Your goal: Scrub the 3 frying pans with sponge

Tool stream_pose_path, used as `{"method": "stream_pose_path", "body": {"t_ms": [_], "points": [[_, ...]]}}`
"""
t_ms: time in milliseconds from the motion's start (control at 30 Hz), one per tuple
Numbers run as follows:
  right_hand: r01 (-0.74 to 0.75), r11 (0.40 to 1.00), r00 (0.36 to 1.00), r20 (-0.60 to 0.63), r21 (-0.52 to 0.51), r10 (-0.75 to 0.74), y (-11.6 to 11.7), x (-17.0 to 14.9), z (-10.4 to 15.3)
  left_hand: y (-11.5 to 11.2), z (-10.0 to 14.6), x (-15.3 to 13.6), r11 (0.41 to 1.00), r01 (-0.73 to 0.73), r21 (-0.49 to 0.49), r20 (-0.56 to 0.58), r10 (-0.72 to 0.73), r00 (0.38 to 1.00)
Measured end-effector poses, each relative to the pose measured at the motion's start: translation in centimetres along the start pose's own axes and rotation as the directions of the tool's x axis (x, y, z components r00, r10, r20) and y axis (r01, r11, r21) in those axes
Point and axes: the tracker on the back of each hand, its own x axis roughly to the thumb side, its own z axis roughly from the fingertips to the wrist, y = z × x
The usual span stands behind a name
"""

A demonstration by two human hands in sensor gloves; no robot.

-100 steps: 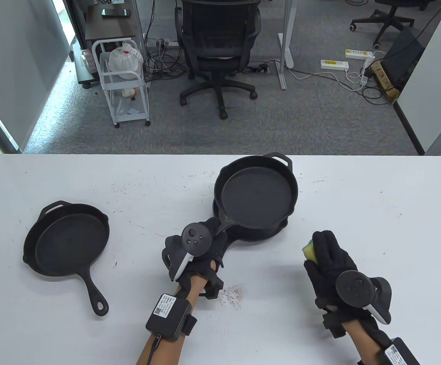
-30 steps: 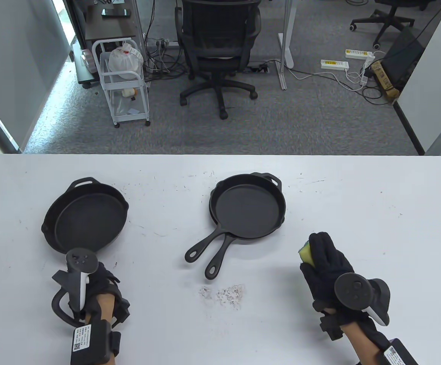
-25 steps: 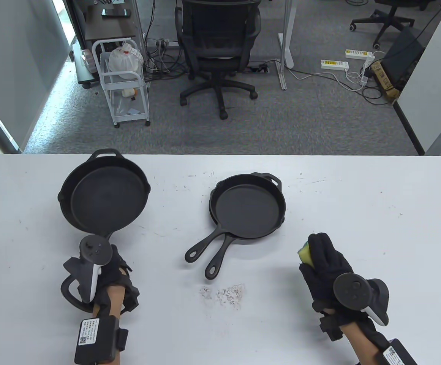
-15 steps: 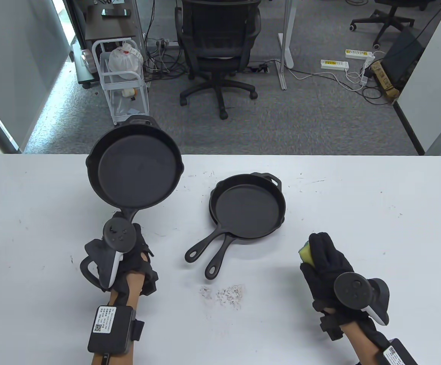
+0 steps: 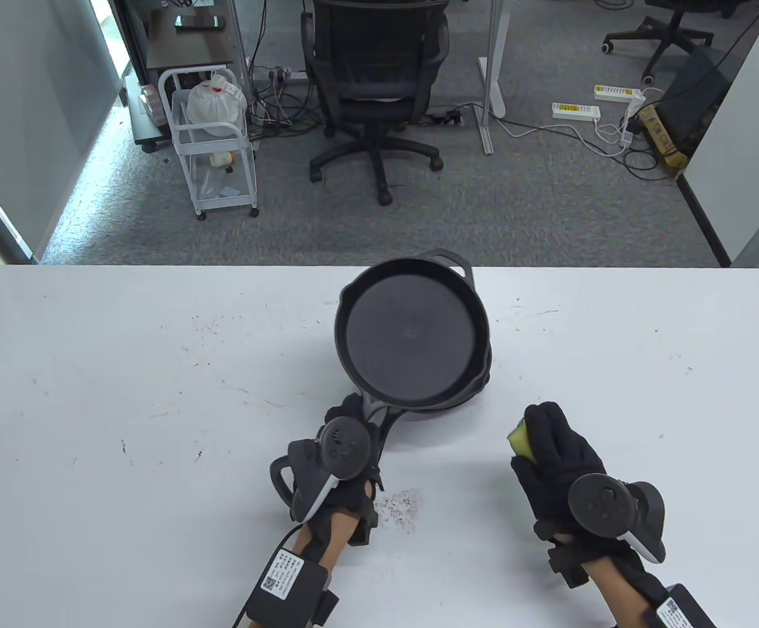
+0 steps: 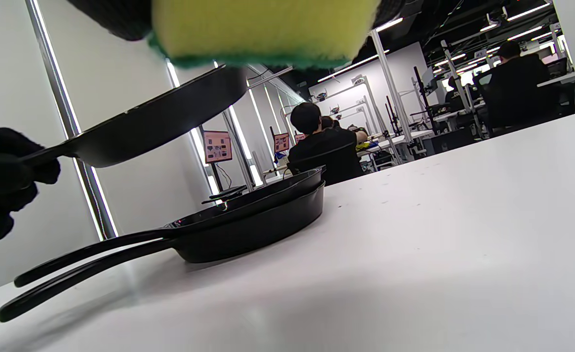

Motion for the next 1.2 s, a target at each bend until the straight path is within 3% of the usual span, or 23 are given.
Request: {"method": "stream_pose_path", "body": {"t_ms": [167, 400, 567, 700, 833, 933, 1033, 1133, 1200], "points": [[-0.019, 1.0, 1.0, -0.009, 0.019, 0.019, 0.4, -0.2, -0.2, -2.5, 1.2, 2.6, 0.999, 0.004, -0.047, 0.081, 0.0, 0.997], [-0.093, 0.996, 0.996, -0.003, 0.003, 0.093, 0.1, 0.1, -0.3, -4.6, 2.8, 3.5, 0.998, 0.035, -0.056, 0.151, -0.026, 0.988], [-0.282, 0.959, 0.959, 0.019, 0.009, 0.282, 0.2, 1.3, -0.4, -4.4, 4.0, 4.6, 0.997, 0.076, -0.018, 0.233, -0.07, 0.97], [-0.318, 0.939, 0.942, 0.16, 0.132, 0.297, 1.4, 2.8, -0.7, -4.0, 5.1, 5.9, 0.994, 0.106, 0.015, 0.314, -0.105, 0.944], [-0.367, 0.929, 0.917, 0.18, 0.037, 0.355, 1.4, 3.7, -0.5, -3.9, 6.0, 6.8, 0.99, 0.136, 0.035, 0.375, -0.139, 0.916], [-0.349, 0.937, 0.935, 0.062, -0.012, 0.349, 0.5, 2.9, -0.6, -3.7, 6.5, 7.3, 0.995, 0.101, -0.021, 0.414, -0.084, 0.907], [-0.386, 0.922, 0.921, -0.068, -0.041, 0.383, -0.4, 1.3, -0.7, -3.6, 6.8, 7.6, 0.99, 0.14, 0.008, 0.435, -0.13, 0.891], [-0.399, 0.916, 0.9, -0.179, 0.033, 0.398, -0.8, -0.6, -0.8, -3.4, 6.5, 7.0, 0.991, 0.13, 0.019, 0.408, -0.126, 0.904], [-0.37, 0.92, 0.904, -0.178, 0.128, 0.388, -0.6, -1.3, -1.1, -3.2, 6.3, 6.3, 0.995, 0.093, 0.038, 0.363, -0.101, 0.926]]}}
